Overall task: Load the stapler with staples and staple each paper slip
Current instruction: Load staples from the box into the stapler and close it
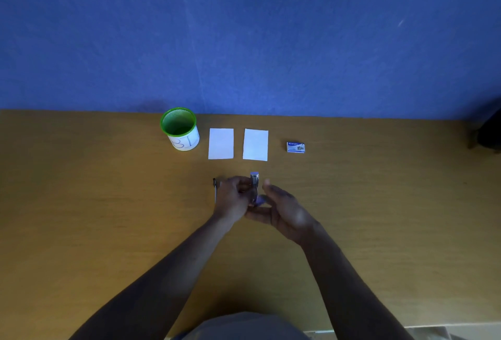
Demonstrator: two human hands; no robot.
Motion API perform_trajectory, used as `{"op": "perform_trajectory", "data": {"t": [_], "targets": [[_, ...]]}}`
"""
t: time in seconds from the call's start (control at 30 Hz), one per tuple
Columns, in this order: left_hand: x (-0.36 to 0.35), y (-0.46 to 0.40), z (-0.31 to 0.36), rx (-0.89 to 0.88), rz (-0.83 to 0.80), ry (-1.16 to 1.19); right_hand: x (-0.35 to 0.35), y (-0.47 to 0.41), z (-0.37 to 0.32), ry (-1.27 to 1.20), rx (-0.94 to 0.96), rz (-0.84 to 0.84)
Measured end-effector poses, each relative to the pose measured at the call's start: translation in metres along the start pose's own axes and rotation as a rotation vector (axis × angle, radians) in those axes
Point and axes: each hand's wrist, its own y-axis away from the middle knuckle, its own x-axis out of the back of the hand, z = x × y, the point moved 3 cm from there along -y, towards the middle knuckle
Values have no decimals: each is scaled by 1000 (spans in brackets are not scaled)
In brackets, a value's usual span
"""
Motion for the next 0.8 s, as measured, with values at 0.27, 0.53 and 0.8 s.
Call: {"op": "perform_trajectory", "data": {"t": [0.27,0.53,0.8], "targets": [[-1,4,-2,61,-140,178,11,-4,-8,358,147,213],[-6,9,-1,125,-291,381,6,-12,-6,303,222,123],[-3,9,2,-8,-267,339,2,-19,0,194,214,279]]}}
